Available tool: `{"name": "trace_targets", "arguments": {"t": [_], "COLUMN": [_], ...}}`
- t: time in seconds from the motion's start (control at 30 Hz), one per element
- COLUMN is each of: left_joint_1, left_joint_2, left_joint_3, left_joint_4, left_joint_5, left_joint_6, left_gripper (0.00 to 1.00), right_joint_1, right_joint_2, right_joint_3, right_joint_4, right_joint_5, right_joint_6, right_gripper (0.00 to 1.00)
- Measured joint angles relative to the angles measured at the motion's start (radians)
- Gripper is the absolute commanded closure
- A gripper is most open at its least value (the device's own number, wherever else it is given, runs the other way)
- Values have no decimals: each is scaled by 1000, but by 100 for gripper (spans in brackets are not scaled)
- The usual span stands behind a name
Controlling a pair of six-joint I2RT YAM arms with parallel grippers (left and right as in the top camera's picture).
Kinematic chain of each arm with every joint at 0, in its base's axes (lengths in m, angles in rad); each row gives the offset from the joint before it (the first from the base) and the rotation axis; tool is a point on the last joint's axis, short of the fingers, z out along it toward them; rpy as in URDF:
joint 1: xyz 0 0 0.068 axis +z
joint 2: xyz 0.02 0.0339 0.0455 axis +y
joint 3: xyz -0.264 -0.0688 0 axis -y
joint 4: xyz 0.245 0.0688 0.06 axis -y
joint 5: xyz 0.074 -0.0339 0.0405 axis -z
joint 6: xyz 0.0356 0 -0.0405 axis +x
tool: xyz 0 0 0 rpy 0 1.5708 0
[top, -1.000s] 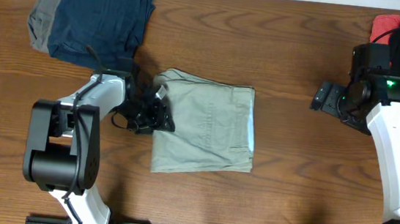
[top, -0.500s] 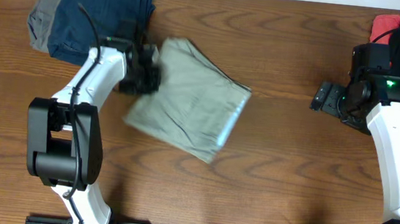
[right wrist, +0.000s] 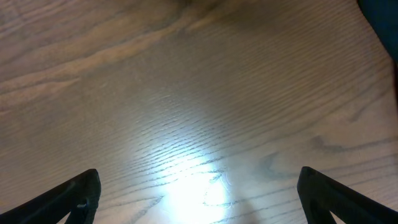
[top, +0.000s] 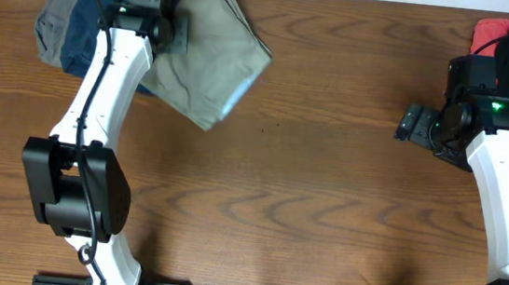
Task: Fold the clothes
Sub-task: 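Lift the folded khaki shorts with the left gripper toward the top-left stack, then lower the khaki shorts onto the blue clothes stack and release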
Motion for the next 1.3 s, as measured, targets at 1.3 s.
{"name": "trace_targets", "arguments": {"t": [1.3], "left_joint_1": [246], "left_joint_2": [194], "left_joint_3": [20], "left_joint_4": [324], "left_joint_5": [-69], "left_joint_6": [-519], "left_gripper": [94], "right_joint_1": [0], "right_joint_2": [0], "right_joint_3": [0], "right_joint_4": [0], "right_joint_5": [0], "right_joint_6": [0], "right_gripper": [1]}}
